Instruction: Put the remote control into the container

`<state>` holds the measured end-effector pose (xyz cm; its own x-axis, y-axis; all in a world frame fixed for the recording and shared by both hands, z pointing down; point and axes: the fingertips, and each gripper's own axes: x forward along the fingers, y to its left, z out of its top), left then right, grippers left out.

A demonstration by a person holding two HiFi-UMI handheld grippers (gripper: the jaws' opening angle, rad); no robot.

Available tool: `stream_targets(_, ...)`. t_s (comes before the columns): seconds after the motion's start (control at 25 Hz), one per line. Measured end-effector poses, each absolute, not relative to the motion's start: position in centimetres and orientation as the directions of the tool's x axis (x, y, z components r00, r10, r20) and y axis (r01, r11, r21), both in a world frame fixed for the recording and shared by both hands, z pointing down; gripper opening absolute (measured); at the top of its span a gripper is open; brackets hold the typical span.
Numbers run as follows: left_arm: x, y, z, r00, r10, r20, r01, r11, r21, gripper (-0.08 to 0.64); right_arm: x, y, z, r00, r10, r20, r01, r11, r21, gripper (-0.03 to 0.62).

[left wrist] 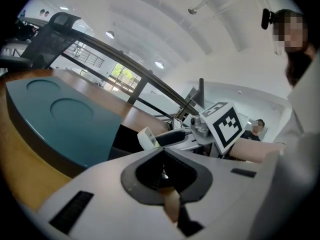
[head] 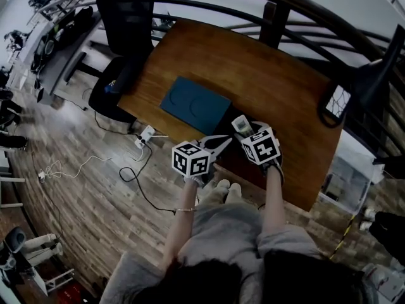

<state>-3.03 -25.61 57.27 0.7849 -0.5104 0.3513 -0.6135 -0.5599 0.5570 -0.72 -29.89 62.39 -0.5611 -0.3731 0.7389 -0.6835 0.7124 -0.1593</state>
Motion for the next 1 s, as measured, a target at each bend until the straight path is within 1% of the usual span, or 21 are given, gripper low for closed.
stream_targets(0.52,-3.3,-25.4,58.8,0.78,-0.496,0.382,-0.62,-0.527,0.581,0.003,-1.1,-30.3,64.6,-0.51,-0.326,0.796,-0.684,0.715,-0.145,0.259)
stream_targets(1.0,-4.1,-25.4,58.8,0.769,-0.51,0.386,-0.632,-0.512,0.582,0.003,-0.9,-29.3,66.3,-0.458,-0.275,0.845,-0.677,0.724,-0.132,0.259)
